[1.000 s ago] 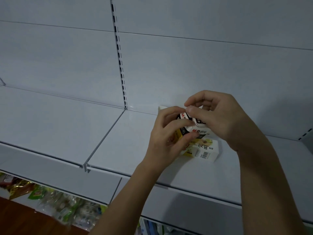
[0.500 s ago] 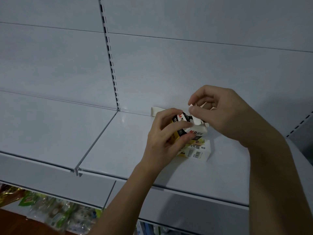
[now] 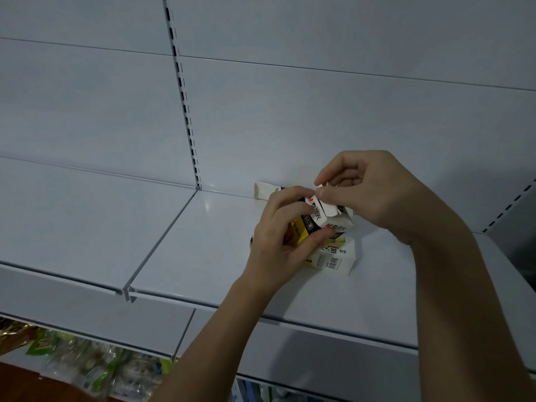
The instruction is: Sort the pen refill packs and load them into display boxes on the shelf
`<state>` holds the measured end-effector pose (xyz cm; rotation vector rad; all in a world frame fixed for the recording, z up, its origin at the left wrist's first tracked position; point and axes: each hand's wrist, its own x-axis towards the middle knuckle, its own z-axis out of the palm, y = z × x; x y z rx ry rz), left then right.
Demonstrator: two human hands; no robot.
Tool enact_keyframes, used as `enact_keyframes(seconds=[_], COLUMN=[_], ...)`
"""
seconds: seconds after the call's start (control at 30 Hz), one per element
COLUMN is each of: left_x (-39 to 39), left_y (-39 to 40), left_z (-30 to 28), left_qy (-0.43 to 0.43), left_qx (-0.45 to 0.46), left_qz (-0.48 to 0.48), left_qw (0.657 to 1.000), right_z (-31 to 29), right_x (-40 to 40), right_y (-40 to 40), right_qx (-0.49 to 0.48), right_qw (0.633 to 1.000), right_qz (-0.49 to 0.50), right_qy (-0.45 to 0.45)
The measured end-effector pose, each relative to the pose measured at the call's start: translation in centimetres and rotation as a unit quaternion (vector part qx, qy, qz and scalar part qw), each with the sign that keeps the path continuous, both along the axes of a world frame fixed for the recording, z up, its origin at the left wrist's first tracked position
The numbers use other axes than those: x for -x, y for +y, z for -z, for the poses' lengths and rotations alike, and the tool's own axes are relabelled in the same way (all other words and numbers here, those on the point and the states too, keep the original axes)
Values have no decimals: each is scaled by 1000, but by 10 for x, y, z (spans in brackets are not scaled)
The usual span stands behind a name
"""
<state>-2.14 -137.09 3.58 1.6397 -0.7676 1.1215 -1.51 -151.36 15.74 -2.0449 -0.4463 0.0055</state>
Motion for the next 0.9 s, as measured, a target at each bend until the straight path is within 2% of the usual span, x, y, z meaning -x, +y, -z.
enact_keyframes(seconds=[0.2, 0.5, 0.9], left_x=[-1, -1, -4], left_y=[-1, 0, 1], left_z=[2, 2, 6], left_qy=[9, 25, 34], left_qx=[20, 38, 60], left_qz=[1, -3, 0], left_qw=[1000, 999, 998], right_z=[1, 1, 2], right_x=[1, -1, -1], right_y=[3, 5, 8], right_qx=[-19, 13, -3], right_qw=[999, 999, 999], right_qz=[25, 51, 51], right_qy=[10, -3, 10])
